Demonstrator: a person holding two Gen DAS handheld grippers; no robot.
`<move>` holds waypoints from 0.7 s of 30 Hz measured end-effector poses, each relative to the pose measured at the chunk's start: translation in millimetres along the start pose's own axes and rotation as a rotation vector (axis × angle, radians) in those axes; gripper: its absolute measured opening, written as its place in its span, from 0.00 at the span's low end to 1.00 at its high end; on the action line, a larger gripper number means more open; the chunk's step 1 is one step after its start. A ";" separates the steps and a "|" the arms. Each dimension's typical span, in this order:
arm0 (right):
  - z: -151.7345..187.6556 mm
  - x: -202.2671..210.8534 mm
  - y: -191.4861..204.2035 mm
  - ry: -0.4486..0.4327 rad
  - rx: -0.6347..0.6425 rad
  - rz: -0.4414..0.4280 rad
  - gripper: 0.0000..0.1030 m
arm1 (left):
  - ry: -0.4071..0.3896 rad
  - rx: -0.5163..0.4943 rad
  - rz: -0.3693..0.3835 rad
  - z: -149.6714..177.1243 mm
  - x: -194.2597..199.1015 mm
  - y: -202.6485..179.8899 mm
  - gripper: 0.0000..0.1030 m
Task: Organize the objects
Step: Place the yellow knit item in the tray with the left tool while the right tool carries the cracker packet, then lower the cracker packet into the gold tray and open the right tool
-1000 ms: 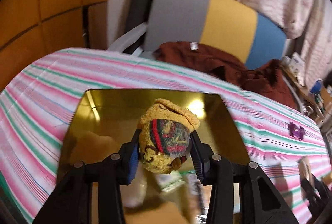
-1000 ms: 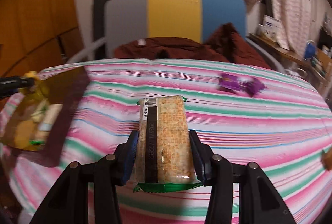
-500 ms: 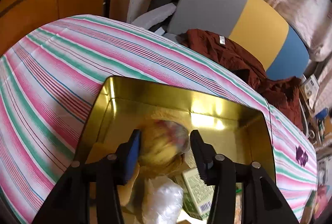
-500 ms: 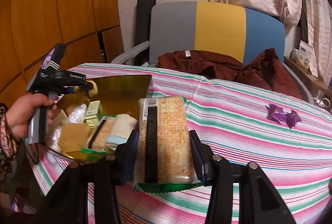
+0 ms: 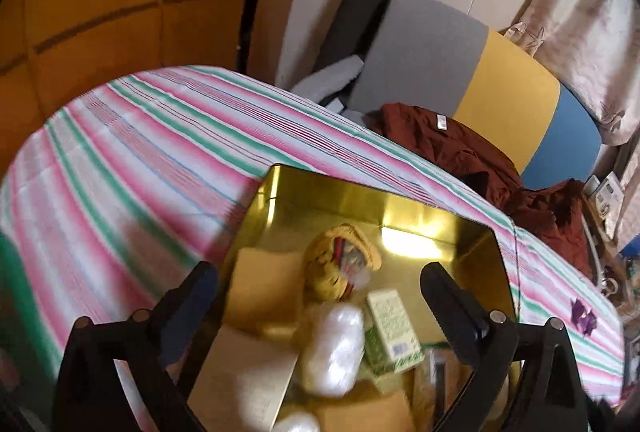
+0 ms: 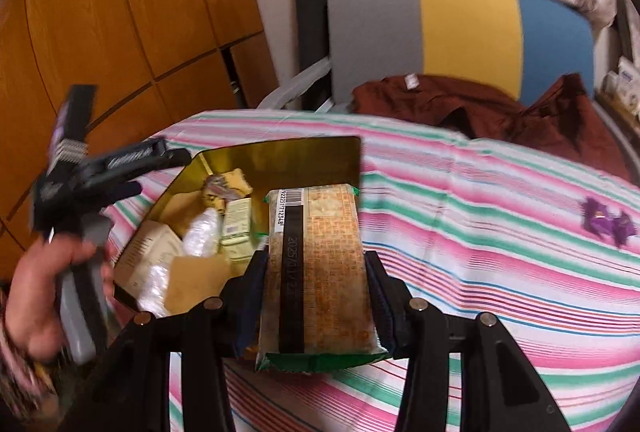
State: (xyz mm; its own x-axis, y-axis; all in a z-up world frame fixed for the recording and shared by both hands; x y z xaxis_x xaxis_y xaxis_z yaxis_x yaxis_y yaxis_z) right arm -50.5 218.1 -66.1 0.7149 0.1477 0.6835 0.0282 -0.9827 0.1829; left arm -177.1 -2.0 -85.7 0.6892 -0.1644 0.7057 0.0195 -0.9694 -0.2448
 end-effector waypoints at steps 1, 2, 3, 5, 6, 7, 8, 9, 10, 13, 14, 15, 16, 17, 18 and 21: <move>-4.3 -7.2 2.9 0.016 -0.003 -0.011 0.46 | -0.003 -0.012 0.005 3.2 4.7 0.8 1.00; -8.2 -14.3 5.6 0.033 -0.003 -0.019 0.46 | -0.011 -0.025 0.000 6.6 10.0 1.5 1.00; -13.0 -24.1 8.2 0.054 -0.005 -0.028 0.46 | -0.023 -0.038 -0.014 11.4 16.6 2.3 1.00; -21.5 -40.8 10.3 0.086 -0.016 -0.042 0.46 | -0.028 -0.060 -0.005 19.0 25.0 3.8 1.00; -25.5 -51.5 11.8 0.112 -0.022 -0.054 0.46 | -0.031 -0.070 -0.013 22.8 28.7 4.8 1.00; -27.7 -59.8 12.7 0.129 -0.025 -0.057 0.46 | -0.035 -0.078 -0.024 26.7 32.3 6.6 1.00; -30.7 -68.2 13.0 0.147 -0.031 -0.055 0.46 | -0.035 -0.086 -0.021 30.3 35.0 7.6 1.00; -33.3 -77.2 13.0 0.168 -0.041 -0.052 0.46 | -0.034 -0.092 -0.020 33.5 36.7 9.5 1.00; -35.4 -84.1 12.9 0.181 -0.050 -0.054 0.46 | -0.034 -0.095 -0.028 36.5 38.3 12.0 1.00; -42.7 -101.8 14.9 0.203 -0.049 -0.036 0.46 | -0.012 -0.091 -0.027 45.1 39.8 20.1 1.00; -44.8 -108.0 16.7 0.210 -0.041 -0.023 0.46 | -0.007 -0.088 -0.030 47.0 39.9 21.9 1.00; -47.3 -112.0 17.3 0.212 -0.041 -0.019 0.46 | -0.003 -0.084 -0.033 49.1 40.8 24.7 1.00; -48.8 -117.3 18.2 0.215 -0.047 -0.018 0.46 | 0.001 -0.079 -0.031 51.0 41.1 27.7 1.00; -49.8 -121.5 18.1 0.221 -0.054 -0.016 0.46 | 0.004 -0.075 -0.031 52.9 41.8 30.6 1.00; -50.8 -126.2 18.0 0.226 -0.061 -0.012 0.46 | 0.004 -0.072 -0.035 54.2 42.9 32.2 1.00; -54.2 -140.7 18.3 0.240 -0.068 0.009 0.46 | 0.010 -0.068 -0.037 57.3 44.1 37.2 1.00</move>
State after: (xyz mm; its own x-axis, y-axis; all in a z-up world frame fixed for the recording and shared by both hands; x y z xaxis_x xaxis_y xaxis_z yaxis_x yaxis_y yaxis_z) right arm -188.4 185.4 -120.6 0.5286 0.1696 0.8317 -0.0302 -0.9755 0.2181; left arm -104.4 -34.9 -101.8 0.6814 -0.1293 0.7204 -0.0043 -0.9850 -0.1727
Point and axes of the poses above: each gripper's, at about its wrist camera, not at the fingertips, and x roughly against the way its jaws point, y to its left, z to its underside, the point moved 7 cm from there along -x, roughly the way its jaws point, and after that the axes turned 1 degree about x, right-handed, at the moved point
